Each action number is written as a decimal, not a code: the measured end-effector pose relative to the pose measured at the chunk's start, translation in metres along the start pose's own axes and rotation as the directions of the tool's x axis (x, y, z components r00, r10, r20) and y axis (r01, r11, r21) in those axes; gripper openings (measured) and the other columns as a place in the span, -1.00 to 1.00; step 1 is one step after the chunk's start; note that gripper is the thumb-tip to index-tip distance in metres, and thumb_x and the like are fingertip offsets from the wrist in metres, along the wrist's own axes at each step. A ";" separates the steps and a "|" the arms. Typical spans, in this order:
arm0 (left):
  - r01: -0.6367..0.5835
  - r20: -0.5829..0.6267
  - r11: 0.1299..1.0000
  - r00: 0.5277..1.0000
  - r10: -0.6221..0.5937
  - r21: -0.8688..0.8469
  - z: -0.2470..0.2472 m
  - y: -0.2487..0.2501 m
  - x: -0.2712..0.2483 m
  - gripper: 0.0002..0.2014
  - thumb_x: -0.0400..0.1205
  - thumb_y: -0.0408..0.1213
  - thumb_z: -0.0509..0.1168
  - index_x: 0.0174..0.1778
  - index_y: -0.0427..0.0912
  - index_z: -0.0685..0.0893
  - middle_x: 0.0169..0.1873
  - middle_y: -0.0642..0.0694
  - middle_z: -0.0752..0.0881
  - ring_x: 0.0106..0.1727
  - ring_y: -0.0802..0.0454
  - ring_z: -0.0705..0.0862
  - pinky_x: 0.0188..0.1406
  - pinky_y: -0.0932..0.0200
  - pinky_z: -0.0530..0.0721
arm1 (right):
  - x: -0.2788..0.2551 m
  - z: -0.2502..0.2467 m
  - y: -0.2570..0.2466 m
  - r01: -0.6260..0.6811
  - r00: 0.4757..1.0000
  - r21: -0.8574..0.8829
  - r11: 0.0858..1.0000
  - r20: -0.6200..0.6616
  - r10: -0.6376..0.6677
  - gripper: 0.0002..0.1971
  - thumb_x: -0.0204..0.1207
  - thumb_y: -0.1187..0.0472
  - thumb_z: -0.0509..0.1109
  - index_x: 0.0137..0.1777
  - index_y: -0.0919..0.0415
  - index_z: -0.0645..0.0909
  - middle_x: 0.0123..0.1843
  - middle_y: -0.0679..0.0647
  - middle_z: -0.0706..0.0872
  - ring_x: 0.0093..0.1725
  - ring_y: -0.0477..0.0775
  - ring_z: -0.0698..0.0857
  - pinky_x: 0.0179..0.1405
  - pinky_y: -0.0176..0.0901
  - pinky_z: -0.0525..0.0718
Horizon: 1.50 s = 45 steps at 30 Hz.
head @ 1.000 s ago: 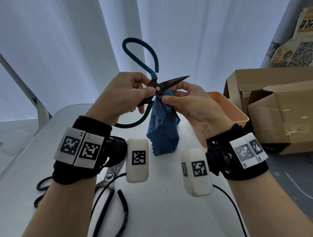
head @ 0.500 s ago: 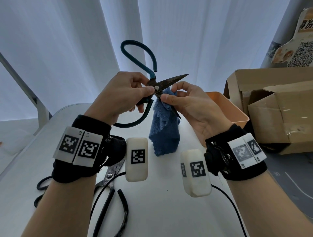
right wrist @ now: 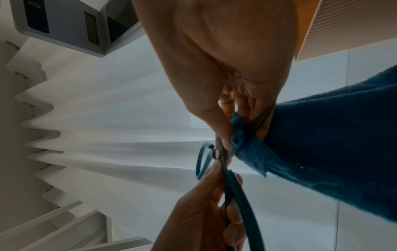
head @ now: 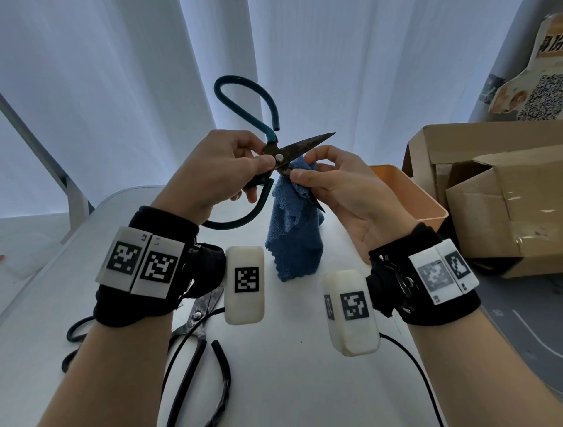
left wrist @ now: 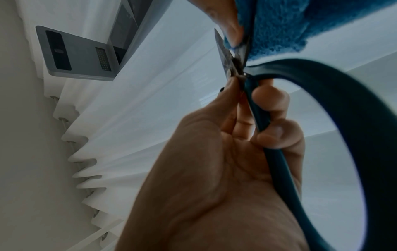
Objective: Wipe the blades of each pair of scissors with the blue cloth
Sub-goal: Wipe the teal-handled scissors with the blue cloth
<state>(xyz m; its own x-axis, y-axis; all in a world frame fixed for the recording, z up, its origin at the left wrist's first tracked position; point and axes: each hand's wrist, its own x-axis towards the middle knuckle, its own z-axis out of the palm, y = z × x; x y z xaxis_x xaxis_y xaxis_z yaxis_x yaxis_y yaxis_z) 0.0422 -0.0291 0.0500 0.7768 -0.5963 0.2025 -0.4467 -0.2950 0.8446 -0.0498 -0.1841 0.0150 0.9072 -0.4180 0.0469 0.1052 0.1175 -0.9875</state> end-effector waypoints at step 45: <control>0.045 -0.044 0.999 0.998 -0.046 -0.012 -0.016 0.002 -0.003 -0.95 0.68 -0.28 0.38 -0.04 -0.15 0.74 -0.49 0.03 0.69 -0.54 0.08 0.61 -0.62 0.32 0.44 | 0.008 -0.017 0.008 0.062 0.982 -0.218 0.974 -0.161 -0.099 -0.59 0.45 0.59 0.38 0.21 0.18 0.66 -0.11 0.15 0.70 -0.18 0.03 0.72 -0.27 -0.34 0.69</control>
<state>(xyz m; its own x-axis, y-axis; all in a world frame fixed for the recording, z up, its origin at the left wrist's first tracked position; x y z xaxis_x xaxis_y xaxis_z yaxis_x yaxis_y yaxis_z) 0.0455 -0.0161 0.0589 0.8152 -0.5489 0.1850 -0.4055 -0.3127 0.8589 -0.0484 -0.2020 0.0052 0.8148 -0.5674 0.1191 0.0699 -0.1078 -0.9917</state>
